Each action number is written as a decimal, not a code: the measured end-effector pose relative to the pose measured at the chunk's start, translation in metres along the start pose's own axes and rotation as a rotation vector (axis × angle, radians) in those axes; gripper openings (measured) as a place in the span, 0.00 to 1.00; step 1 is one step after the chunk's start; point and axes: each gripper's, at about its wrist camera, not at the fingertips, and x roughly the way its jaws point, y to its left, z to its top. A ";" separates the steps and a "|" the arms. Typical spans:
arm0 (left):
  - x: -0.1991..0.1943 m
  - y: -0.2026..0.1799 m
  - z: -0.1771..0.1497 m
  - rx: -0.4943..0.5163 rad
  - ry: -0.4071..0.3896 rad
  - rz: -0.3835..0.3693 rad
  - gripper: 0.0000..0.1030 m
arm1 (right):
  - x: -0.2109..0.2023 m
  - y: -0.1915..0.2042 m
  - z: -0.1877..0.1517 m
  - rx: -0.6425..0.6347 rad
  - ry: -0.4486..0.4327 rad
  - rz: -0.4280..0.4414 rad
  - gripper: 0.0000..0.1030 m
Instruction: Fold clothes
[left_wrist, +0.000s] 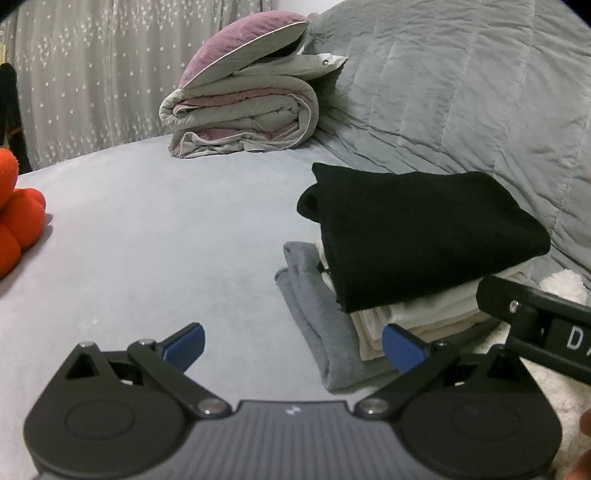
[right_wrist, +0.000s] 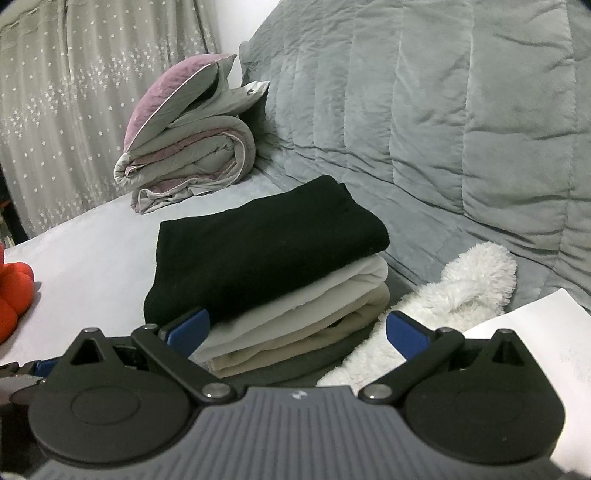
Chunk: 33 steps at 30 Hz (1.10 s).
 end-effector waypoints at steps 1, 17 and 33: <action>0.000 0.000 0.000 0.001 0.000 -0.002 0.99 | 0.000 0.000 0.000 0.000 0.000 0.001 1.00; 0.003 -0.003 -0.002 0.012 0.008 -0.005 0.99 | 0.001 0.003 -0.002 -0.019 0.001 -0.011 1.00; 0.003 -0.004 -0.003 0.013 0.008 -0.002 0.99 | -0.002 0.006 -0.003 -0.025 0.000 -0.008 1.00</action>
